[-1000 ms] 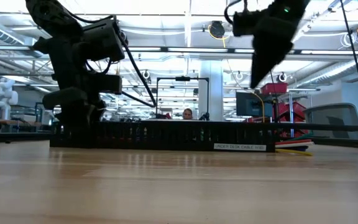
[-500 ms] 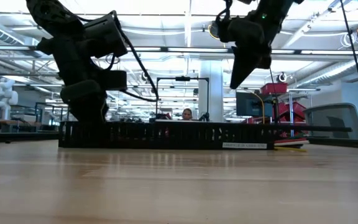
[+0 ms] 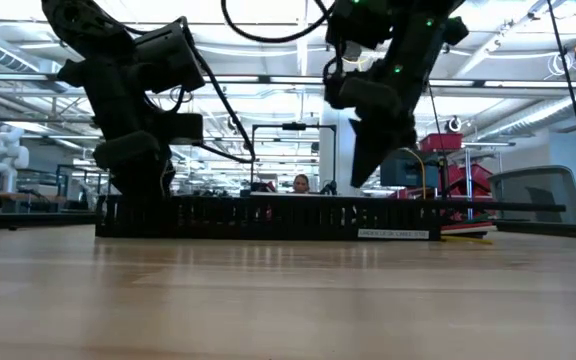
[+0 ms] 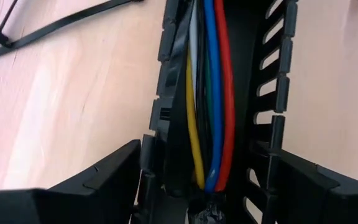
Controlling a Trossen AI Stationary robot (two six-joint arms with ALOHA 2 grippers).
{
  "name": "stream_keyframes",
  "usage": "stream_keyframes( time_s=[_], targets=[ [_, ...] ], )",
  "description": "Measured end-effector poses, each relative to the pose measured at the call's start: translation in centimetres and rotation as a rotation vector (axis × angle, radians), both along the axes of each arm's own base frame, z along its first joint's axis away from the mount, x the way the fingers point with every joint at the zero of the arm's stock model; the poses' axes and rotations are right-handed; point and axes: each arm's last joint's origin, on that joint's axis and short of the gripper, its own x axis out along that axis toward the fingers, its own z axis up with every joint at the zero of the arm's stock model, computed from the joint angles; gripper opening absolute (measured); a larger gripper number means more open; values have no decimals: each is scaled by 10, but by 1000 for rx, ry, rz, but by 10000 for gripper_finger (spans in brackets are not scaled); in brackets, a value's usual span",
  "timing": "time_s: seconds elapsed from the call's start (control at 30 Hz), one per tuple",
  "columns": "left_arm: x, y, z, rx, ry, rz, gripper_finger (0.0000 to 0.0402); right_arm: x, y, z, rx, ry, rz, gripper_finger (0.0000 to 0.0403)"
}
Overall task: Ziptie cables
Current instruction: Close the black cable duct
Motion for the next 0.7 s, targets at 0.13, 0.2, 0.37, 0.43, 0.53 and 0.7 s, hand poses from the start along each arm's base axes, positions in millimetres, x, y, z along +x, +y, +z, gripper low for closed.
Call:
stream_keyframes(
  time_s=[0.13, 0.2, 0.37, 0.43, 0.53, 0.7],
  targets=[
    [0, 0, 0, 34, 8, -62, 292, 3, -1, 6, 14, -45, -9, 0],
    [0, 0, 0, 48, 14, -91, 292, 4, -2, 13, 12, -61, -8, 0],
    [0, 0, 0, 85, 19, -164, 292, 2, -2, 17, 60, -45, 5, 0],
    [0, 0, 0, 85, 15, -161, 292, 1, -3, 12, 65, -5, -4, 0],
    [0, 0, 0, 85, 14, -159, 292, 2, -8, 11, 66, -16, -36, 0],
    [0, 0, 0, 86, 12, -158, 292, 2, -21, 12, 34, -31, -126, 0]
  ],
)
